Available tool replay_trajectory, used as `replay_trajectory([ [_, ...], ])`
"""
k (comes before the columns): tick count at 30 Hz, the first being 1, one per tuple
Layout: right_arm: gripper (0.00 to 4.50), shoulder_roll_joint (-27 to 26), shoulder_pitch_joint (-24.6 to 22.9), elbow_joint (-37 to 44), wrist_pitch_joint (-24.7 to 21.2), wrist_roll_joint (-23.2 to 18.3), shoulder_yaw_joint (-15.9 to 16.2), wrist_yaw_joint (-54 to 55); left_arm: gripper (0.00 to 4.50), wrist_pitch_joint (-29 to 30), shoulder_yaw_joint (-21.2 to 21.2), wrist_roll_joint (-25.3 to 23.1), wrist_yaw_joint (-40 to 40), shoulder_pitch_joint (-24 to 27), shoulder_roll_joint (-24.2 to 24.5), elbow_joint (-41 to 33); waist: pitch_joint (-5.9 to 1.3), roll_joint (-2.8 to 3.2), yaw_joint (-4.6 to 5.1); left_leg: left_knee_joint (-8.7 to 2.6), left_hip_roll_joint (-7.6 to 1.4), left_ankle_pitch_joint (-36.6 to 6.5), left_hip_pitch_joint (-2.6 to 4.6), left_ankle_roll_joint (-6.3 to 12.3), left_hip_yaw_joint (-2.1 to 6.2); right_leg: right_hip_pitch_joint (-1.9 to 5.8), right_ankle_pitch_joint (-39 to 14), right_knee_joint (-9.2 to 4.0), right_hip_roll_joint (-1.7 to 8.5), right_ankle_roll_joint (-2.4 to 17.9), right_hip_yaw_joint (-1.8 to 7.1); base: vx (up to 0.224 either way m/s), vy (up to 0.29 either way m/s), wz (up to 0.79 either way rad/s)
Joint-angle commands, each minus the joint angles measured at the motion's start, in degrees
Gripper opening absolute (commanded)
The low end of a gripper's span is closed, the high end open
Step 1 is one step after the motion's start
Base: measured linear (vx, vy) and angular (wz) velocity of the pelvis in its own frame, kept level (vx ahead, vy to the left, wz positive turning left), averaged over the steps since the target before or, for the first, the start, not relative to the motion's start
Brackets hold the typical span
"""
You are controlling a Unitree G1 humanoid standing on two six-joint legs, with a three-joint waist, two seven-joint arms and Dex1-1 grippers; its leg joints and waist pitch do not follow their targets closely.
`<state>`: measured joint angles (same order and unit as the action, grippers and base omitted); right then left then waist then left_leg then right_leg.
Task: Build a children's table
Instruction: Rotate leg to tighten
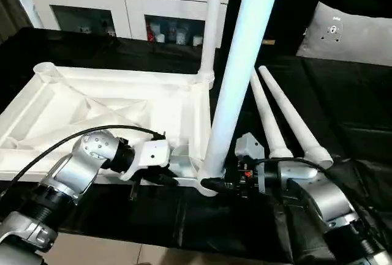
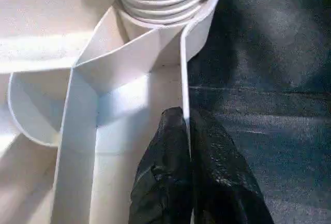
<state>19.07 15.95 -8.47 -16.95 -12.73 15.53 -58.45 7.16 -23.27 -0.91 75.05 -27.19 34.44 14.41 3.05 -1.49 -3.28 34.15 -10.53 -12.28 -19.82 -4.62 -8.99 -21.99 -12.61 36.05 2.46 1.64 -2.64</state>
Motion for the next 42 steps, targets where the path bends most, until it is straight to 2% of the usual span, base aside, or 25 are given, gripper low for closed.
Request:
replay_trajectory([
  [1,2.75,-2.69,-0.48,-0.55,-2.31,-0.06,0.14,4.63,0.00,4.01,-0.69,-0.76,-3.92,1.01,-2.21,-1.84,-2.90,0.52,0.22,-4.12,-2.81,-6.88,0.11,0.84,0.21,2.67,-8.64,-4.48,5.45,12.20,3.18,0.000,0.000,0.00],
  [3,2.75,-7.55,-0.69,-2.26,-1.69,2.37,-0.65,13.09,0.00,12.22,1.96,-0.06,-10.41,1.60,-5.53,-5.07,-2.48,0.93,0.48,-4.44,-2.74,-10.48,0.29,-0.66,0.34,2.32,-15.42,-5.04,5.44,10.94,3.19,0.000,0.000,0.00],
  [5,2.75,-10.80,-0.63,-3.38,-2.34,3.37,-1.27,18.14,0.00,17.76,3.71,0.94,-14.15,1.87,-8.05,-7.40,-2.53,0.44,1.30,-4.62,-2.38,-12.46,0.10,-1.91,0.79,2.47,-22.97,-5.68,5.53,8.37,3.05,0.000,0.000,0.00],
  [6,2.75,-12.94,-0.36,-4.44,-2.50,4.08,-1.68,21.61,0.00,20.31,4.70,1.16,-16.69,1.87,-9.91,-8.43,-2.55,0.46,1.82,-4.75,-2.44,-12.15,-0.16,-1.99,0.85,2.48,-22.68,-5.67,5.44,7.86,3.04,0.000,0.000,0.00],
  [7,2.75,-16.48,0.13,-5.96,-3.22,4.71,-2.47,27.18,0.00,24.20,6.11,0.95,-20.72,1.79,-13.05,-9.94,-2.55,0.52,1.95,-4.65,-2.37,-12.45,-0.07,-1.84,0.82,2.31,-22.55,-5.75,5.35,7.89,3.02,0.000,0.000,0.00],
  [11,2.75,-21.79,1.36,-8.50,-3.51,6.27,-3.24,35.43,0.00,28.61,7.95,-1.64,-29.56,1.18,-18.87,-10.29,-2.73,0.28,2.53,-4.18,-2.21,-11.56,0.27,-0.94,0.47,1.85,-19.88,-5.94,5.09,8.81,3.37,0.000,0.000,0.00],
  [12,2.75,-22.95,1.85,-9.57,-3.80,6.87,-3.53,37.69,0.00,28.81,8.48,-2.28,-32.21,0.80,-20.58,-9.85,-2.88,0.18,2.43,-4.12,-2.17,-9.98,0.06,-0.58,0.47,2.13,-16.98,-5.70,4.99,9.06,3.36,0.000,0.000,0.00],
  [14,2.75,-23.72,2.08,-10.19,-3.99,7.42,-3.81,38.84,0.00,29.55,8.85,-2.63,-33.57,0.67,-21.59,-10.05,-2.91,0.34,2.41,-4.10,-2.08,-9.02,-0.12,-0.28,0.42,2.23,-15.04,-5.57,4.90,9.10,3.31,0.000,0.000,0.00],
  [15,2.75,-23.92,2.38,-10.87,-3.53,8.61,-3.58,39.81,0.00,30.16,9.08,-2.74,-34.60,0.50,-22.19,-10.43,-3.11,0.27,2.26,-3.97,-2.21,-7.49,-0.22,0.12,0.36,2.38,-11.37,-5.13,4.87,9.45,3.34,0.000,0.000,0.00],
  [17,2.75,-23.86,2.50,-11.76,-1.85,9.19,-3.65,39.66,0.00,30.54,9.19,-2.86,-35.44,0.32,-22.49,-10.74,-3.27,0.42,2.13,-3.89,-2.21,-5.59,-0.39,0.53,0.32,2.60,-6.93,-4.81,4.85,10.12,3.30,0.000,0.000,0.00],
  [18,2.75,-24.00,2.51,-12.00,-1.27,9.13,-4.24,39.87,0.00,30.25,8.81,-3.13,-35.40,0.21,-22.15,-10.78,-3.26,0.28,2.11,-3.87,-2.20,-5.28,-0.39,0.69,0.28,2.61,-5.94,-4.73,4.78,10.28,3.28,0.000,0.000,0.00],
  [19,3.10,-24.16,2.47,-12.08,-1.00,8.98,-4.71,40.03,0.00,30.07,8.51,-3.33,-35.31,0.19,-21.86,-10.85,-3.19,0.41,2.06,-3.94,-2.18,-5.29,-0.40,0.89,0.27,2.65,-5.30,-4.69,4.78,10.56,3.23,0.000,0.000,0.00],
  [20,3.10,-24.36,2.55,-12.15,-1.09,8.34,-5.59,39.93,0.00,29.81,8.08,-3.66,-35.10,0.22,-21.13,-10.88,-3.12,0.67,2.02,-3.99,-2.21,-5.84,-0.32,0.88,0.27,2.55,-5.71,-4.75,4.83,10.62,3.23,0.000,0.000,0.00],
  [21,3.45,-24.30,2.59,-12.07,-0.81,8.08,-5.88,39.71,0.00,29.75,7.91,-3.66,-34.70,0.24,-20.72,-10.89,-3.01,0.52,2.05,-4.14,-2.23,-7.41,-0.28,0.60,0.29,2.61,-7.89,-5.01,4.87,10.36,3.24,0.000,0.000,0.00],
  [22,3.47,-24.29,2.59,-12.05,-0.80,8.05,-5.91,39.69,0.00,29.72,7.89,-3.66,-34.65,0.24,-20.67,-10.89,-2.99,0.54,2.04,-4.17,-2.24,-7.69,-0.26,0.47,0.32,2.59,-8.49,-5.03,4.88,10.24,3.23,0.000,0.000,0.00],
  [23,3.58,-24.08,2.62,-11.85,-0.71,7.76,-6.08,39.29,0.00,29.45,7.71,-3.69,-34.19,0.30,-20.14,-10.89,-2.96,0.85,2.06,-4.24,-2.26,-8.23,-0.26,0.27,0.40,2.55,-9.35,-5.09,4.94,10.03,3.26,0.000,0.000,0.00],
  [25,3.86,-22.97,2.47,-10.80,-0.42,7.27,-6.18,38.13,0.00,28.56,7.55,-3.68,-32.89,0.55,-18.66,-10.73,-2.89,0.58,2.31,-4.31,-2.25,-9.57,-0.25,0.09,0.42,2.56,-11.00,-5.28,4.88,9.61,3.24,0.000,0.000,0.00],
  [27,3.96,-20.99,1.49,-8.44,0.38,6.15,-6.59,35.37,0.00,27.22,7.51,-3.18,-31.21,0.83,-16.99,-10.40,-2.92,0.73,2.44,-4.28,-2.27,-9.50,-0.30,0.34,0.51,2.59,-10.86,-5.32,4.93,9.38,3.25,0.000,0.000,0.00],
  [28,3.96,-20.99,1.49,-8.44,0.38,6.15,-6.59,35.37,0.00,27.22,7.51,-3.18,-31.21,0.83,-16.99,-10.40,-2.95,0.64,2.50,-4.26,-2.35,-9.18,-0.26,0.50,0.44,2.59,-10.24,-5.28,4.85,9.45,3.31,0.000,0.000,0.00],
  [32,4.40,-18.46,0.08,-5.43,1.11,5.52,-6.52,31.28,0.00,24.39,6.77,-3.19,-28.88,1.11,-14.90,-9.36,-3.45,0.82,2.51,-3.87,-2.35,-4.47,-0.70,1.61,0.39,2.95,-1.85,-4.46,4.79,11.11,3.26,0.000,0.000,0.00],
  [33,4.46,-14.42,-1.42,-1.83,0.69,4.59,-6.32,26.66,0.00,21.54,6.22,-2.72,-25.67,1.26,-12.78,-7.98,-3.51,0.72,2.37,-3.72,-2.24,-3.10,-0.82,2.43,0.34,3.10,0.94,-4.25,4.73,11.80,3.18,0.000,0.000,0.00],
  [36,4.46,-11.49,-2.01,-0.22,0.54,4.00,-6.33,23.27,0.00,19.46,5.73,-2.29,-23.17,1.32,-11.20,-7.27,-3.47,0.69,2.12,-3.61,-2.24,-2.79,-0.87,3.42,0.25,3.13,2.31,-4.17,4.73,12.12,3.19,0.000,0.000,0.00],
  [37,4.46,-10.04,-2.08,0.21,0.68,3.94,-6.38,21.73,0.00,18.32,5.27,-1.97,-21.40,1.43,-10.27,-7.06,-3.45,0.54,1.97,-3.65,-2.33,-3.53,-0.72,3.36,0.23,3.08,1.10,-4.27,4.76,12.22,3.16,0.000,0.000,0.00],
  [39,4.46,-6.82,-2.09,0.94,0.92,3.40,-6.17,17.60,0.00,15.66,4.07,-1.24,-17.67,1.69,-8.11,-6.66,-3.31,0.68,1.48,-3.68,-2.42,-4.89,-0.55,3.13,0.10,2.85,-2.30,-4.50,4.85,12.00,3.24,0.000,0.000,0.00],
  [42,4.46,-1.54,-1.15,1.35,1.49,2.37,-5.38,9.72,0.00,9.19,2.09,-0.41,-10.11,2.16,-4.83,-5.18,-3.26,0.64,0.90,-3.70,-2.52,-5.60,-0.23,3.00,-0.01,2.67,-3.02,-4.50,4.74,11.90,3.35,0.000,0.000,0.00],
])
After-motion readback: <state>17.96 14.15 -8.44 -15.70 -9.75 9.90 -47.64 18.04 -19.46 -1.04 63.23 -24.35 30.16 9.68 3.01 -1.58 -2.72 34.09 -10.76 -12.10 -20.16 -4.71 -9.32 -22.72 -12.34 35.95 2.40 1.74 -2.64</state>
